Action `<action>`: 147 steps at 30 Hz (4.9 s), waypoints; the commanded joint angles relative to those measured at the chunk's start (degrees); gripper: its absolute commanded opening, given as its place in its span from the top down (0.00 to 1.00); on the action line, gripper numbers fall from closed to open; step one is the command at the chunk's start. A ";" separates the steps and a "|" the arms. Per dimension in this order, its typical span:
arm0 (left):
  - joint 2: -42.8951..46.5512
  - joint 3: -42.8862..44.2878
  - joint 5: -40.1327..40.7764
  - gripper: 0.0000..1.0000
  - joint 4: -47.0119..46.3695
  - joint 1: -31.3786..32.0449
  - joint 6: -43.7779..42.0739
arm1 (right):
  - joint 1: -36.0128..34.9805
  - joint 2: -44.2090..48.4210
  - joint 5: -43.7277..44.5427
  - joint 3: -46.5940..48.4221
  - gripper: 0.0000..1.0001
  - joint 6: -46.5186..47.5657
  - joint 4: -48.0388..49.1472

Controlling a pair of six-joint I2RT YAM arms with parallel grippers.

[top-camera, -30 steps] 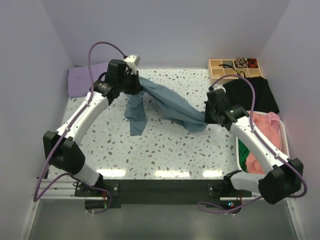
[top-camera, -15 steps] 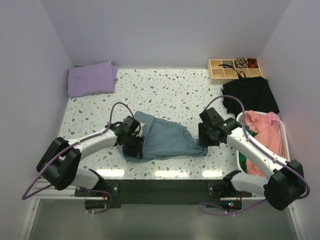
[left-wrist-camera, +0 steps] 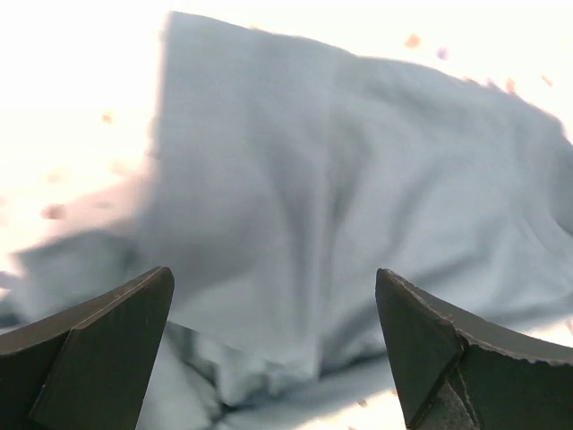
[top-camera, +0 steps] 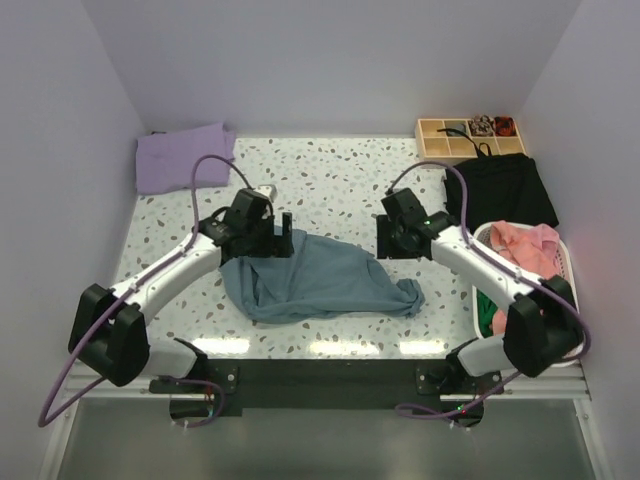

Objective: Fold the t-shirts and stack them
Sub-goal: Flatten out the tshirt

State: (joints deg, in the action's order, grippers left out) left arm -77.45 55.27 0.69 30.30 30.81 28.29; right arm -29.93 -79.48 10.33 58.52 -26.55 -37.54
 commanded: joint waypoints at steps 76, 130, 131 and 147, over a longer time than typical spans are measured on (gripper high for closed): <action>1.96 -7.19 2.21 0.14 -13.43 -18.33 2.29 | -11.99 -28.00 -10.24 26.21 0.45 16.17 13.71; -0.86 -9.04 -2.45 0.13 -16.07 -22.28 0.45 | -6.28 -51.74 -23.16 50.29 1.00 19.43 9.85; -0.86 -9.21 -2.62 0.13 -16.07 -22.37 0.45 | -6.28 -51.65 -23.68 50.11 1.00 19.43 9.77; -1.38 -8.07 -2.45 0.12 -16.68 -22.81 0.62 | -0.40 -23.36 -5.94 32.01 1.00 17.49 13.37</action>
State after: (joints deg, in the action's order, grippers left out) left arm -78.17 45.65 -1.26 16.73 8.64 29.39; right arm -34.24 -113.62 -3.64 93.62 -8.54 -26.41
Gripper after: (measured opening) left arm 0.872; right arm 0.015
